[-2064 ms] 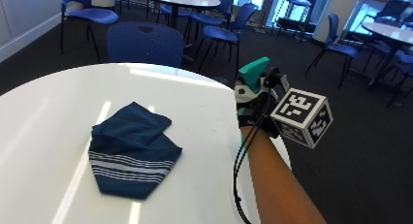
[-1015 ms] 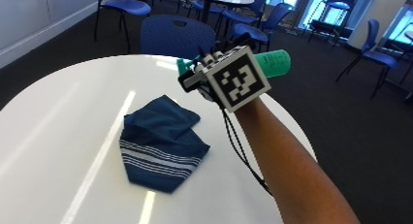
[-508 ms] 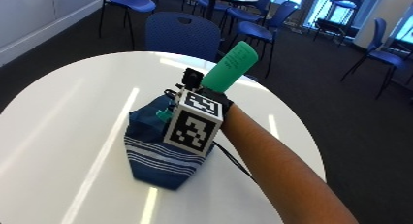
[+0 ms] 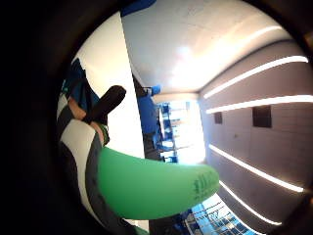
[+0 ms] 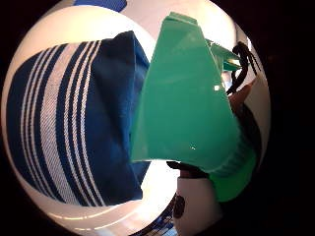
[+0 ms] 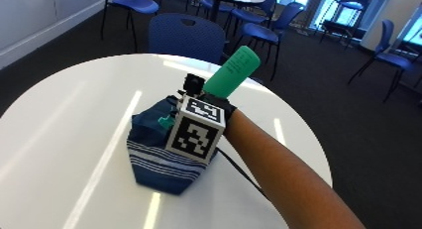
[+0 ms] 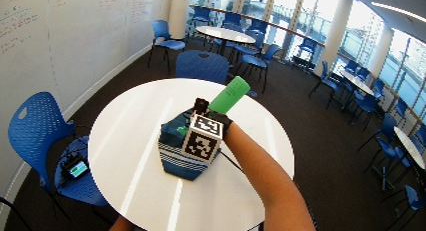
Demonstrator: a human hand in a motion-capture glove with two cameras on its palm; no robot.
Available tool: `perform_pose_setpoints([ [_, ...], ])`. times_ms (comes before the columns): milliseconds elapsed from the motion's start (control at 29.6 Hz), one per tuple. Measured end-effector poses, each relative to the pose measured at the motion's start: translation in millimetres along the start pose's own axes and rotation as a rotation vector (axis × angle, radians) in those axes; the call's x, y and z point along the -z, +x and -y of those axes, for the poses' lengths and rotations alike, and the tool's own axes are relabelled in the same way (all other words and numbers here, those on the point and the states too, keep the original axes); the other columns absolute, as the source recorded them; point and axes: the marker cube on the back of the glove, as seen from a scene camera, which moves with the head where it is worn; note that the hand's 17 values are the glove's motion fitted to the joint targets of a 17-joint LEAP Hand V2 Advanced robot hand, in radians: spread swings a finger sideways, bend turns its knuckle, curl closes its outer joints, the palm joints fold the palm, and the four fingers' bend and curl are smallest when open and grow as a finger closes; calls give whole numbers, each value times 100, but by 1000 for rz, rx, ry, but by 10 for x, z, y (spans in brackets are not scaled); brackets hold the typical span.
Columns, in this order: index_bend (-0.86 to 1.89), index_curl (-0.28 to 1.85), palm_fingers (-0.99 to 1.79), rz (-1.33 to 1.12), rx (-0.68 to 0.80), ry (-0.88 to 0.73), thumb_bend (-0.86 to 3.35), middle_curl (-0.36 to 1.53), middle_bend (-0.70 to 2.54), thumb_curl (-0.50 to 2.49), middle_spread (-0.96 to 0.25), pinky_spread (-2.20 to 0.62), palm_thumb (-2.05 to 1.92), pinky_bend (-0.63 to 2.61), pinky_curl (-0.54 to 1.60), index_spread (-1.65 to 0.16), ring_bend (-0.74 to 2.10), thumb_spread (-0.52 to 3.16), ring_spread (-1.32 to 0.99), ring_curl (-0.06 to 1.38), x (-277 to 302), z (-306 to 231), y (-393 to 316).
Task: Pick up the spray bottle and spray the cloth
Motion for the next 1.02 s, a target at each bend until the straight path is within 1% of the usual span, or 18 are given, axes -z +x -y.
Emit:
perform_pose_setpoints([
  [237,21,52,133,13,0,-2,-4,51,43,76,-13,-20,90,41,38,-32,56,38,-15,45,0,-30,-52],
  [406,21,52,133,65,-79,12,-4,51,43,76,-13,-20,90,41,38,-32,56,38,-15,45,37,2,4],
  [711,21,52,133,305,-428,123,-4,50,43,76,-14,-20,90,41,38,-32,56,38,-16,45,295,225,380],
  [1015,20,52,133,674,-869,266,-4,50,43,76,-14,-20,90,41,38,-32,56,38,-16,45,570,389,722],
])
